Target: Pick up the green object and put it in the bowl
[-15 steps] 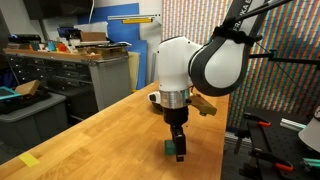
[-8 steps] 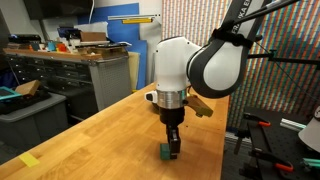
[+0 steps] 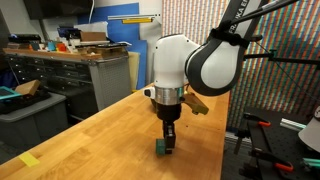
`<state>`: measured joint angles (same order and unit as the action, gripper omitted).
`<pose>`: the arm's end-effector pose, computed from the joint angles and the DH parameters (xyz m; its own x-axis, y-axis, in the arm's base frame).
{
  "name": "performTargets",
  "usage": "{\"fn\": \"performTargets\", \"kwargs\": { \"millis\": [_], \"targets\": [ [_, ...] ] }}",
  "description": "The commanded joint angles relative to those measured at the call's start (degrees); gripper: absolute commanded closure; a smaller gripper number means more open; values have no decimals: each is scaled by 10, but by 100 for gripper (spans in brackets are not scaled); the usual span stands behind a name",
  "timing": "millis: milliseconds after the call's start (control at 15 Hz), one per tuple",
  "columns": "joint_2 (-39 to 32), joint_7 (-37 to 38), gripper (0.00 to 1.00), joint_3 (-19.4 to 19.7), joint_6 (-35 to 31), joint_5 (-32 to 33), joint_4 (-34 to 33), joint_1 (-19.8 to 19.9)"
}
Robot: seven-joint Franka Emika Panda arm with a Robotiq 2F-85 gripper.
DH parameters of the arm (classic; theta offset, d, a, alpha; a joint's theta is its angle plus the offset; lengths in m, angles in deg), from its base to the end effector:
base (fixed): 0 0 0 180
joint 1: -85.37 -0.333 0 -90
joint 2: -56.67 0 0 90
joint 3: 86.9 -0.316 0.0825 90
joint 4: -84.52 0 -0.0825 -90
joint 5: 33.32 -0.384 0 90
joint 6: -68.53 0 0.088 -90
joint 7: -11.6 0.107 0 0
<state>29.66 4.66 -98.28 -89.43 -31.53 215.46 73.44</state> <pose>0.4817 0.2147 0.1502 0.8603 0.5094 0.0199 0.5093 -0.8572 -0.0758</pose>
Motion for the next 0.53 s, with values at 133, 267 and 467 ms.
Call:
{"fn": "performTargets", "kwargs": {
  "millis": [133,267,467],
  "targets": [
    [29,28,80,27,-2,19,-13,-2],
    [40,34,80,39,0,20,-17,0],
    [59,44,80,58,4,23,-19,5]
  ]
}}
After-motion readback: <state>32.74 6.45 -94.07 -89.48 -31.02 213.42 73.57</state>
